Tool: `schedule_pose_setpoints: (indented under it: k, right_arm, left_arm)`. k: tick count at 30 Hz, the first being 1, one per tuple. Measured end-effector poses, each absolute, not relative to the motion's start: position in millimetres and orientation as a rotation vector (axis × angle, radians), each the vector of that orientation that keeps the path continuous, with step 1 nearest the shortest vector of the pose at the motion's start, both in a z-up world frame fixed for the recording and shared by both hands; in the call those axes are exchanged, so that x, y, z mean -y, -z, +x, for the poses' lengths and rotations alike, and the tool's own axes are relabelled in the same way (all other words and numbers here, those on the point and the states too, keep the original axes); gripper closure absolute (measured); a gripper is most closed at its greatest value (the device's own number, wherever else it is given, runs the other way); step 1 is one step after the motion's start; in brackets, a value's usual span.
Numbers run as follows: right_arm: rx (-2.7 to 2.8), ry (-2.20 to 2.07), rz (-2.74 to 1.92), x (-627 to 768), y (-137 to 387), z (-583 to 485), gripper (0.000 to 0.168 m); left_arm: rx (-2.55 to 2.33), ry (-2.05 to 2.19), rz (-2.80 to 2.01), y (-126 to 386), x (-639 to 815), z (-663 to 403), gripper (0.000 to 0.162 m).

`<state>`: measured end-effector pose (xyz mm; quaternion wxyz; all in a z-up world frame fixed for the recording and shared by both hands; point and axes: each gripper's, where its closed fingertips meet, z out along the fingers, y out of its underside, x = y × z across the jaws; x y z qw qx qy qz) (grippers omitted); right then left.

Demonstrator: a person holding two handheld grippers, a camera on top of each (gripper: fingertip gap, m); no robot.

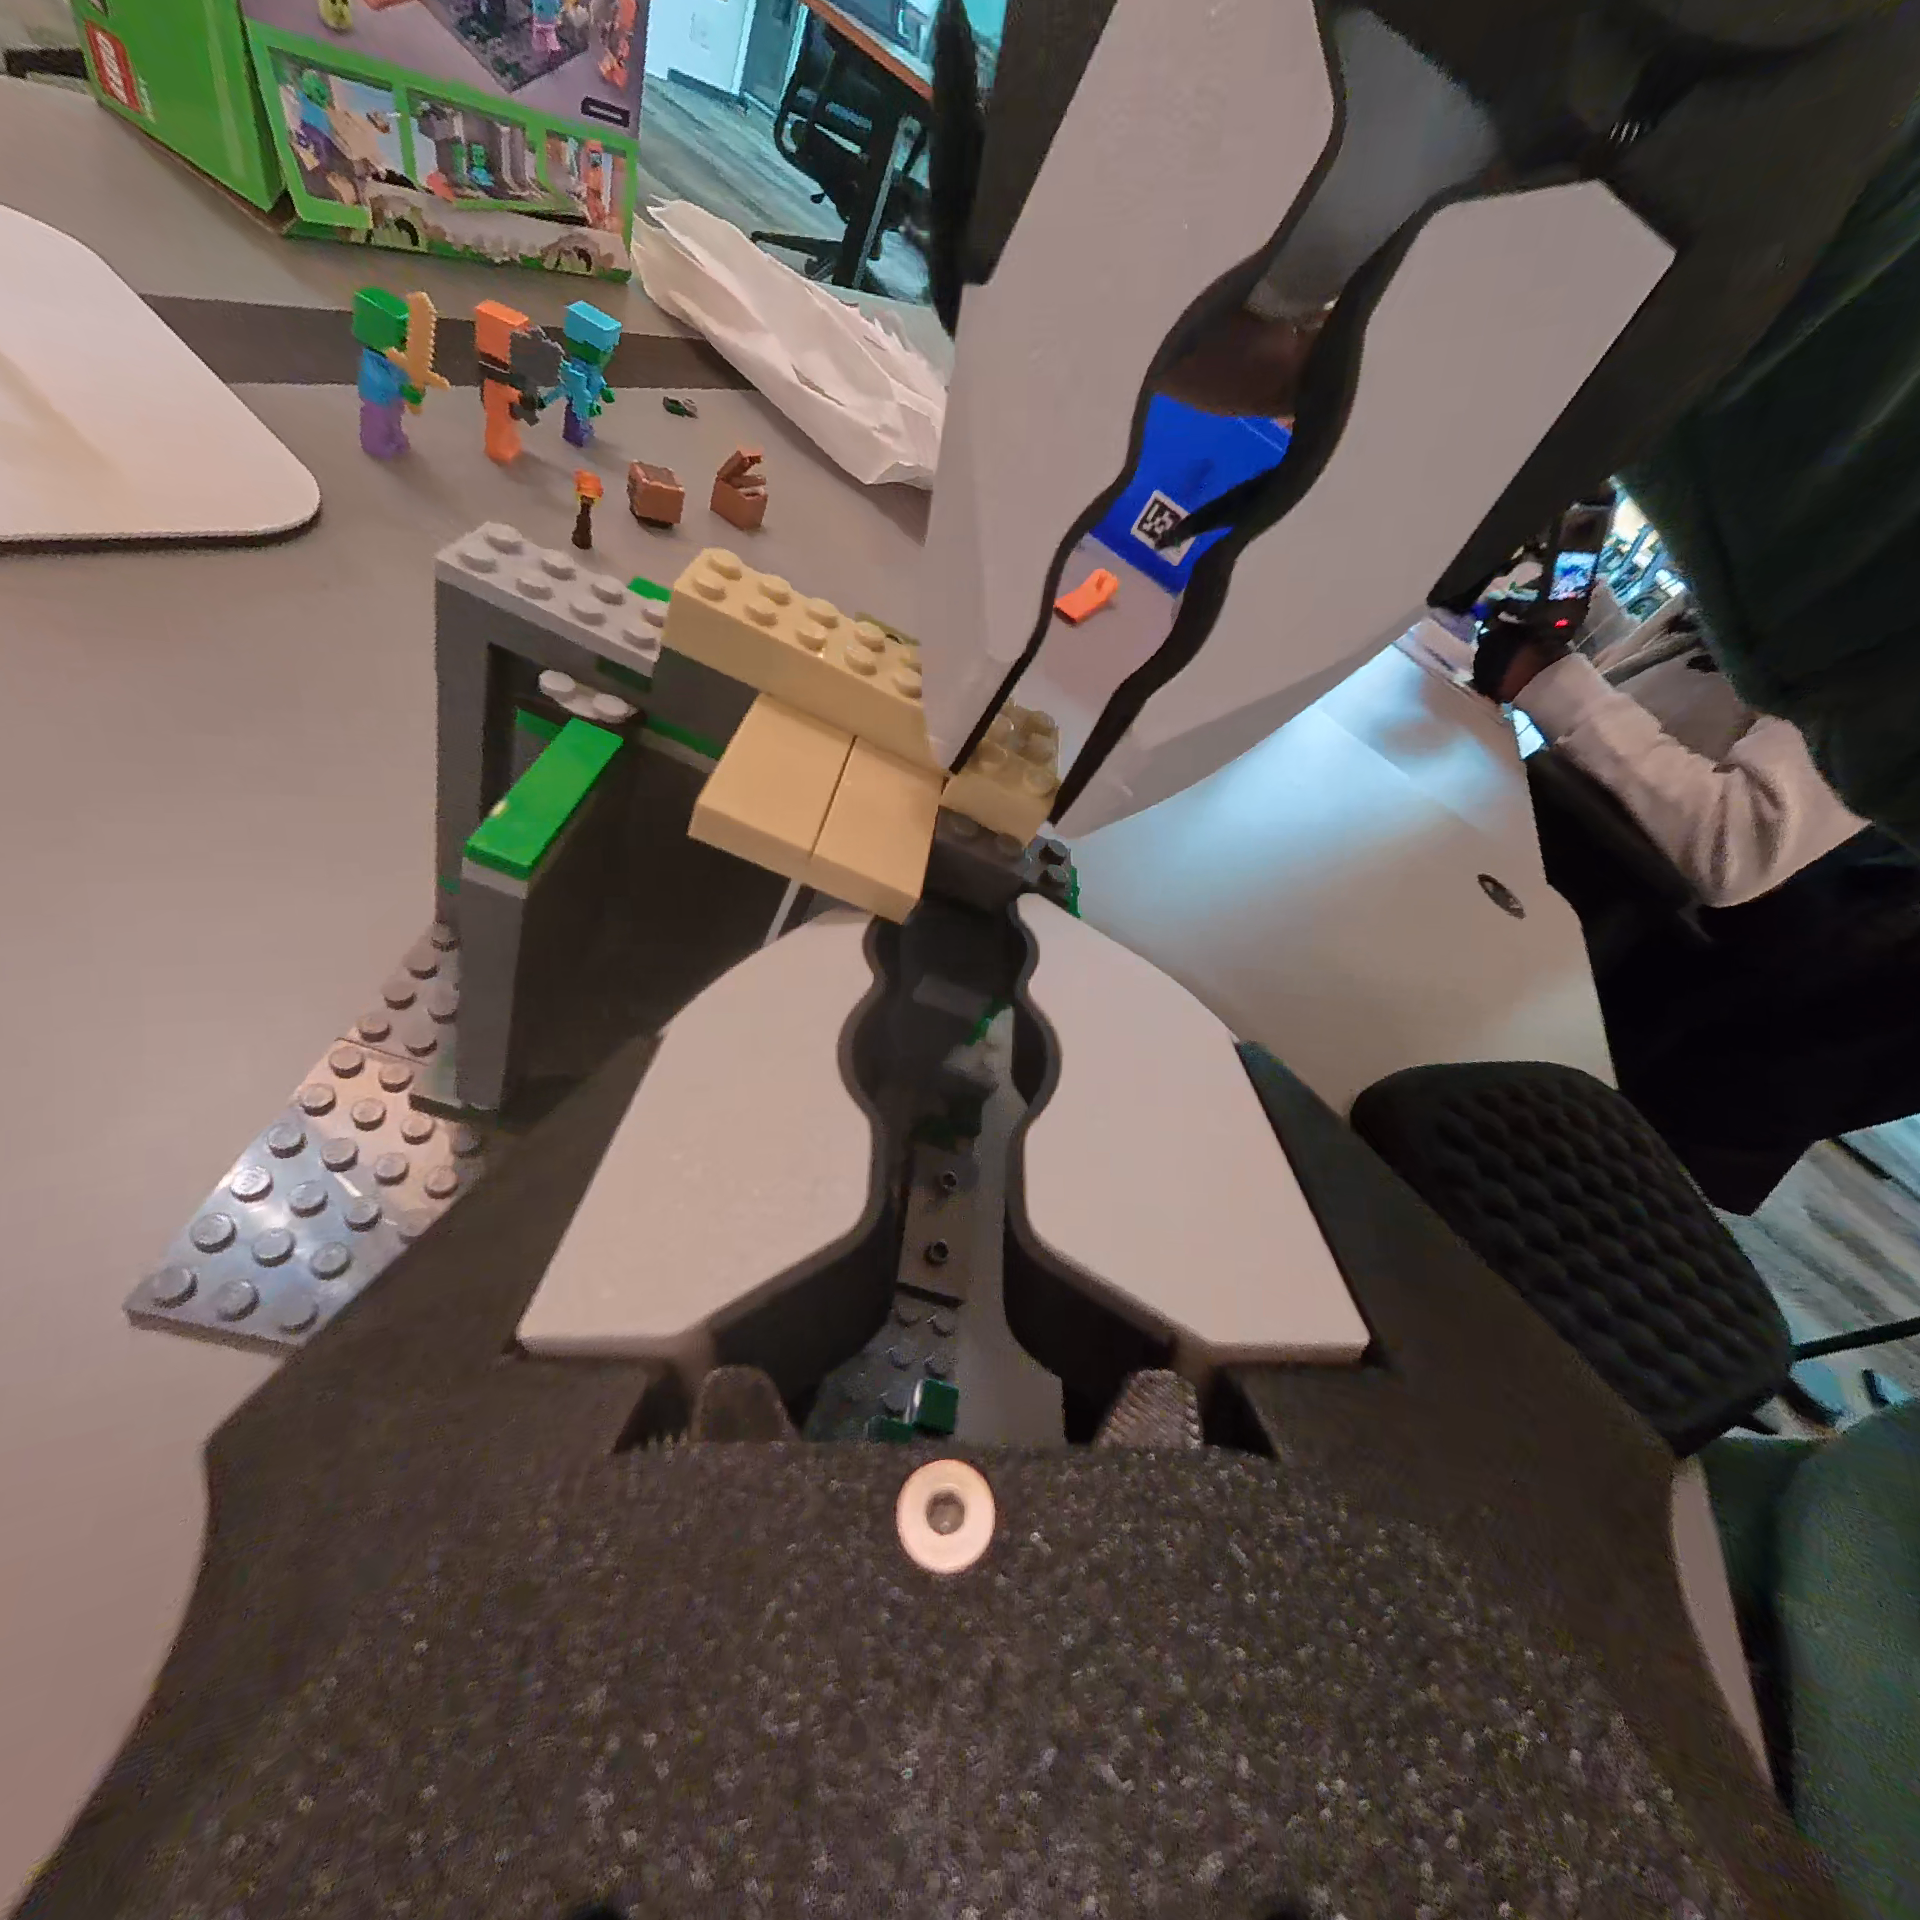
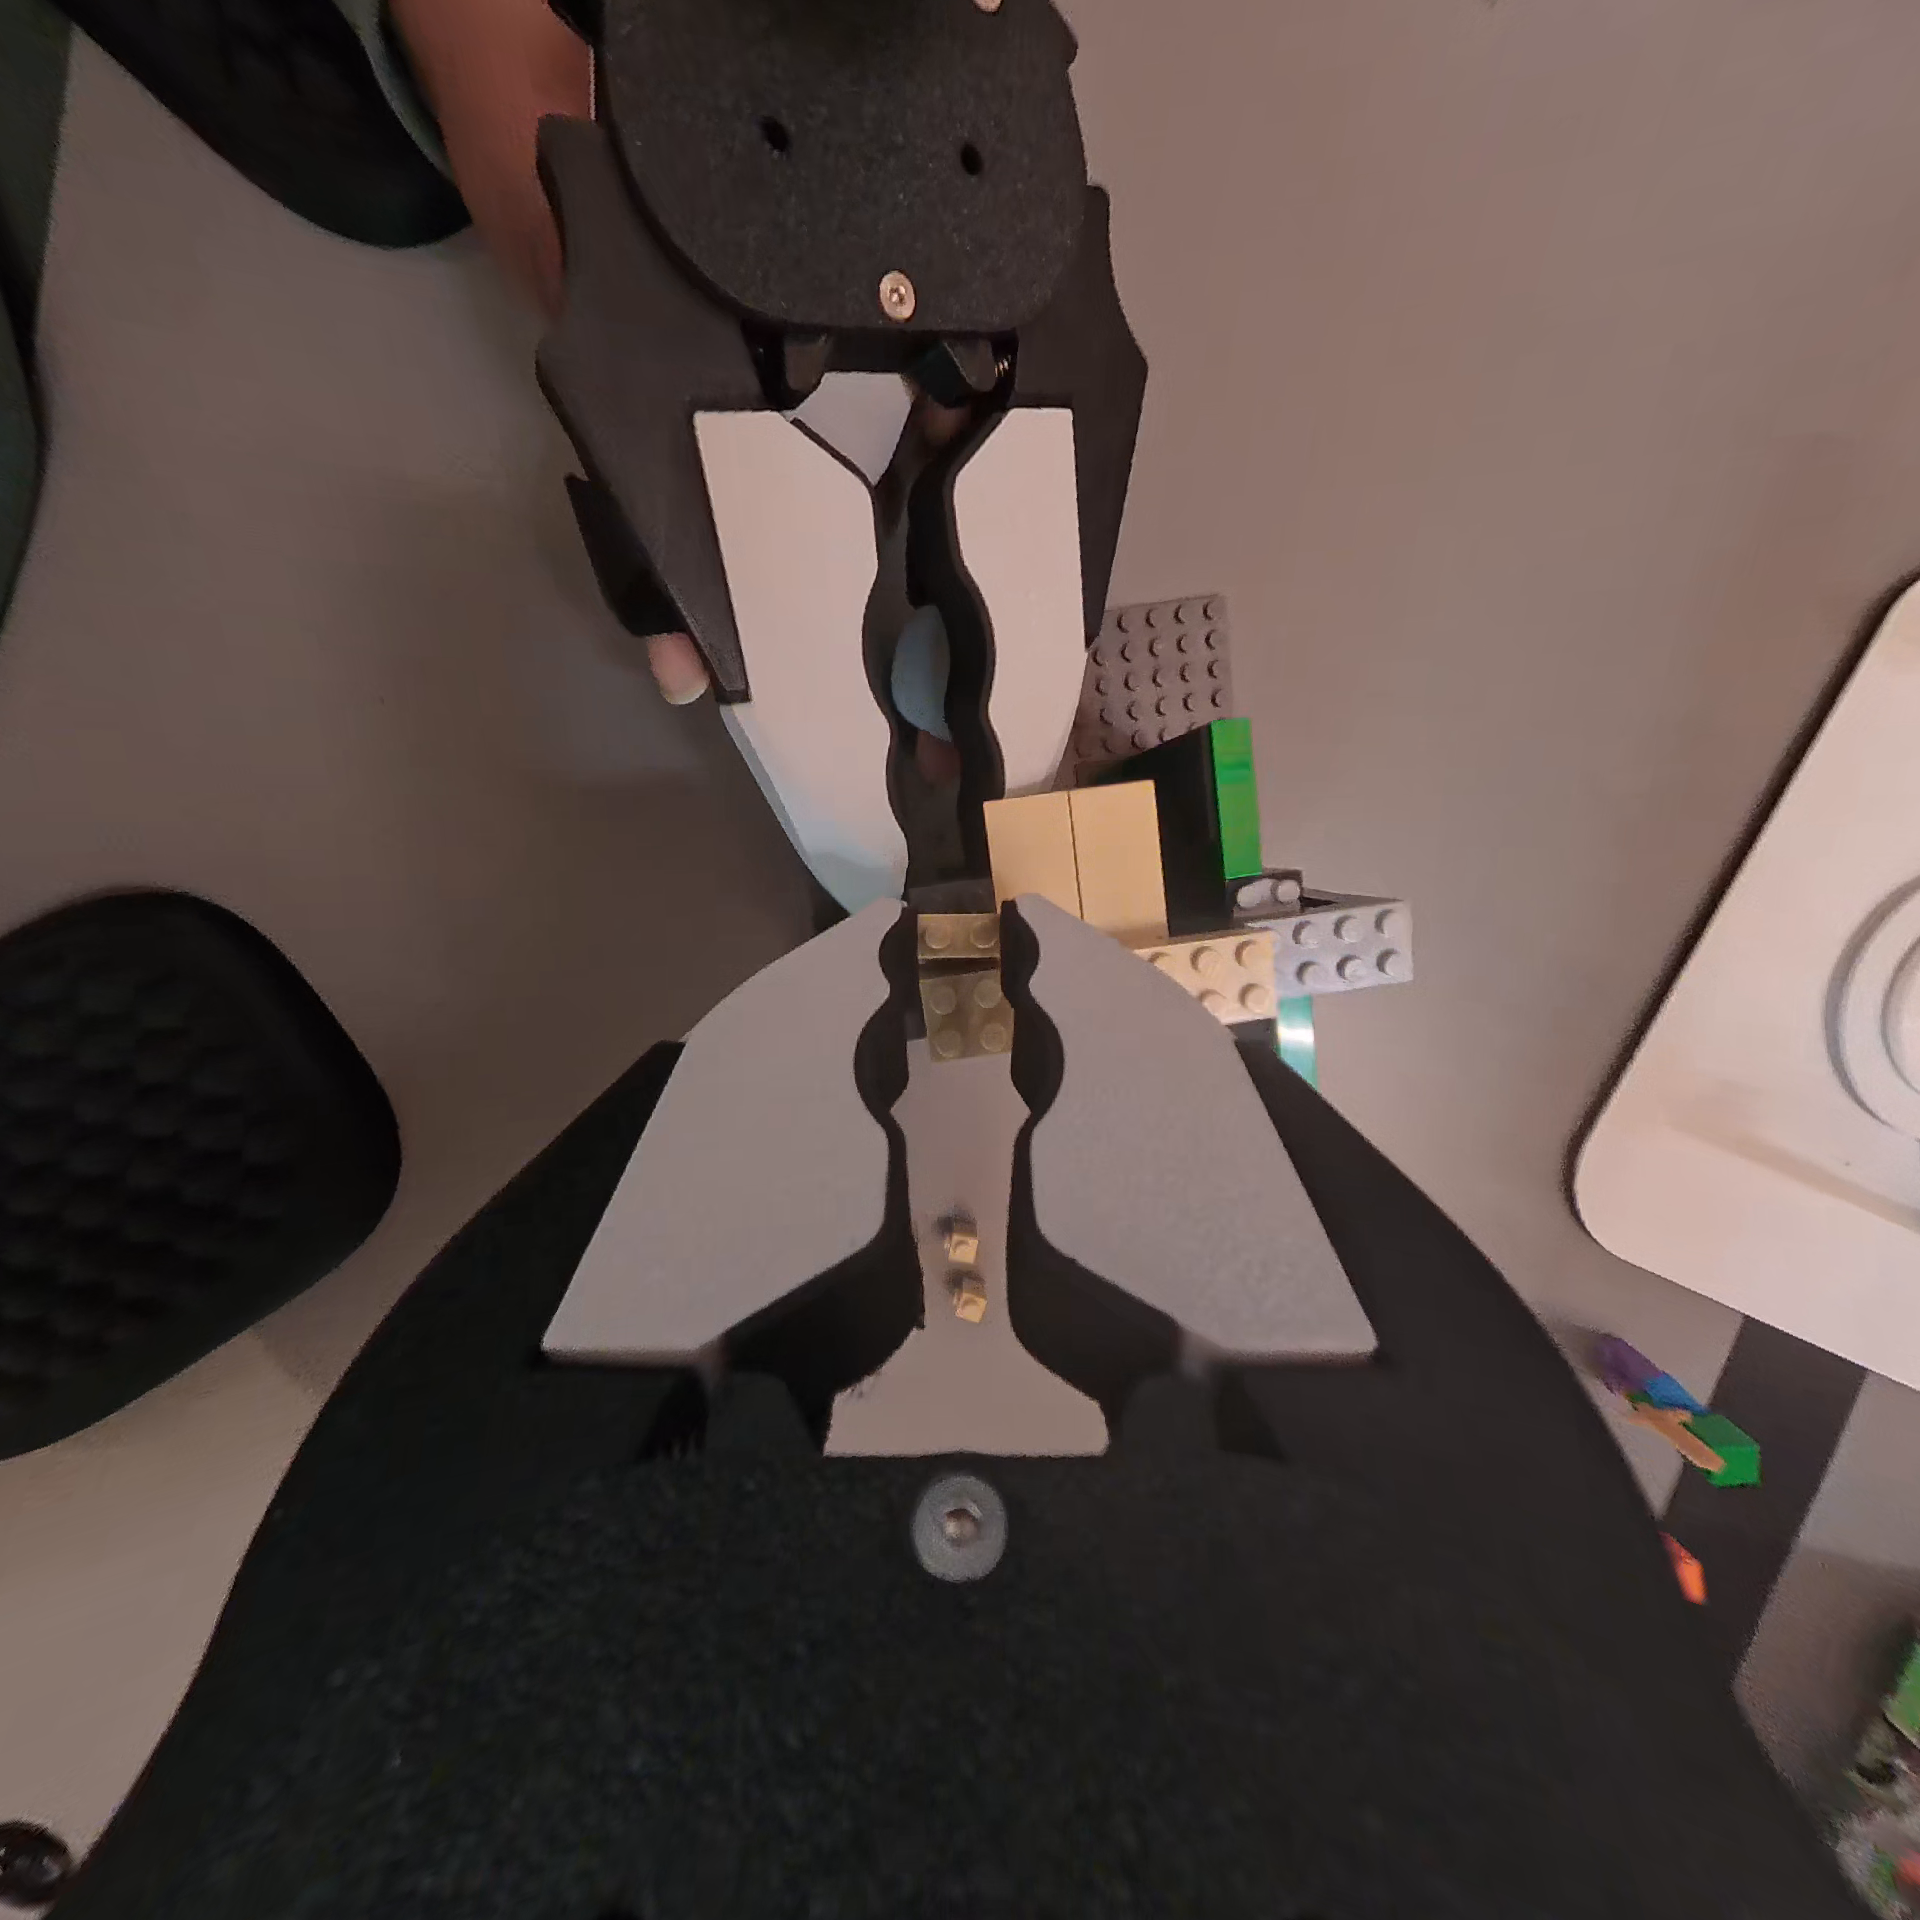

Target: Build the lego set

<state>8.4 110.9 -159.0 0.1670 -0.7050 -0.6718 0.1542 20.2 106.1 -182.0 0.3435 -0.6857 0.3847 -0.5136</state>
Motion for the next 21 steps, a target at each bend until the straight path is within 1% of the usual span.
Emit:
schedule_pose_setpoints:
  k: [17, 21]
  right_arm:
    - [1.809, -0.603, -1.925, -111, 156, 9, 0.153]
    - [1.725, -0.688, -1.864, -109, 140, 6, 0.147]
  left_arm:
    - [-0.976, 1.354, -1.764, 181, -106, 24, 0.145]
    - [-0.983, 1.349, -1.763, 181, -106, 24, 0.145]
